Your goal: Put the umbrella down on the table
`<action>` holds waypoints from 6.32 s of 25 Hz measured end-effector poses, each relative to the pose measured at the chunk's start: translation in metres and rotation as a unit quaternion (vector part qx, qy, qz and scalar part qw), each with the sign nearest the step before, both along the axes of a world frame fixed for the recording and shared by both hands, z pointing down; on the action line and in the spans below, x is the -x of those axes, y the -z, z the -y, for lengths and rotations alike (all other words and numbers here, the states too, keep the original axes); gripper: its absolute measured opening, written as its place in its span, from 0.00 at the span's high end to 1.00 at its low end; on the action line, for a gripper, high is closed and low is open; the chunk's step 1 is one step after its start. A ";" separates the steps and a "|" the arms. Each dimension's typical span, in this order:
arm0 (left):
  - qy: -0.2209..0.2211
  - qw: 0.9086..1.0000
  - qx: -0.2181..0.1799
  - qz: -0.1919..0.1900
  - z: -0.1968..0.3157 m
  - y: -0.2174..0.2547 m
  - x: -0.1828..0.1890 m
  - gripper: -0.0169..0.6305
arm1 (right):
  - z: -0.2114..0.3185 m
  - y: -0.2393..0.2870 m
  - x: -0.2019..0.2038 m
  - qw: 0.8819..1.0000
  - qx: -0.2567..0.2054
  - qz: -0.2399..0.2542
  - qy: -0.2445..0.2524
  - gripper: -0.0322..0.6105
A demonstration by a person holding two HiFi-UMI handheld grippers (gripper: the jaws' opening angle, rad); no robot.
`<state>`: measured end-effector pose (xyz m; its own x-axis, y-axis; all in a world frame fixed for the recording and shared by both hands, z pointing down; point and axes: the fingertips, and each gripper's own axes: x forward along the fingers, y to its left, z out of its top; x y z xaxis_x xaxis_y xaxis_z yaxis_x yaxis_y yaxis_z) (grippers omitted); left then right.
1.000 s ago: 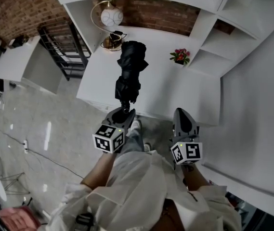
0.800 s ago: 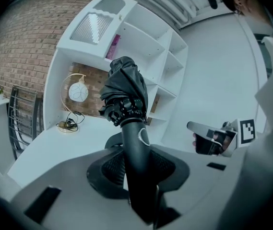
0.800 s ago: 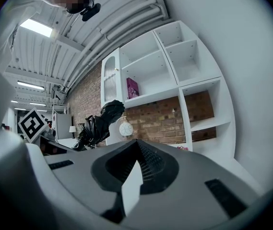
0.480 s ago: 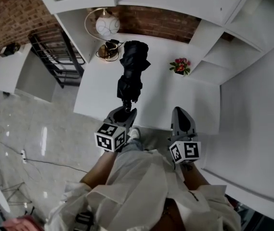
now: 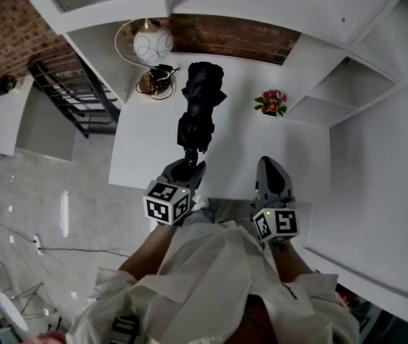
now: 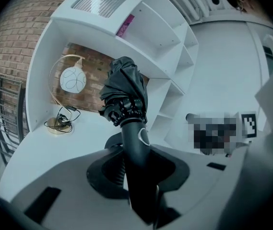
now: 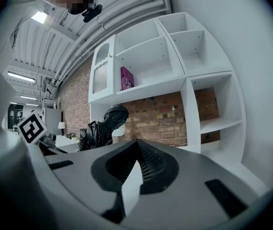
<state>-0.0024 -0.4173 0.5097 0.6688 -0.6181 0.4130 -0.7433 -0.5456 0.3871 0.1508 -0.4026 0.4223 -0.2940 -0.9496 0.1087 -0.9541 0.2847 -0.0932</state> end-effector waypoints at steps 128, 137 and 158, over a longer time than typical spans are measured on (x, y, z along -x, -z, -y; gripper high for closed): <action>0.051 0.948 0.311 0.047 -0.026 -0.233 -0.053 0.73 | 0.044 -0.208 -0.006 0.980 0.193 0.023 0.051 0.92; 0.058 0.956 0.284 0.040 -0.017 -0.200 -0.047 0.71 | 0.044 -0.191 -0.009 0.982 0.178 0.023 0.053 0.92; 0.069 0.994 -0.041 0.078 0.059 -0.011 -0.037 0.91 | 0.059 -0.069 -0.050 0.996 0.078 0.027 0.018 0.92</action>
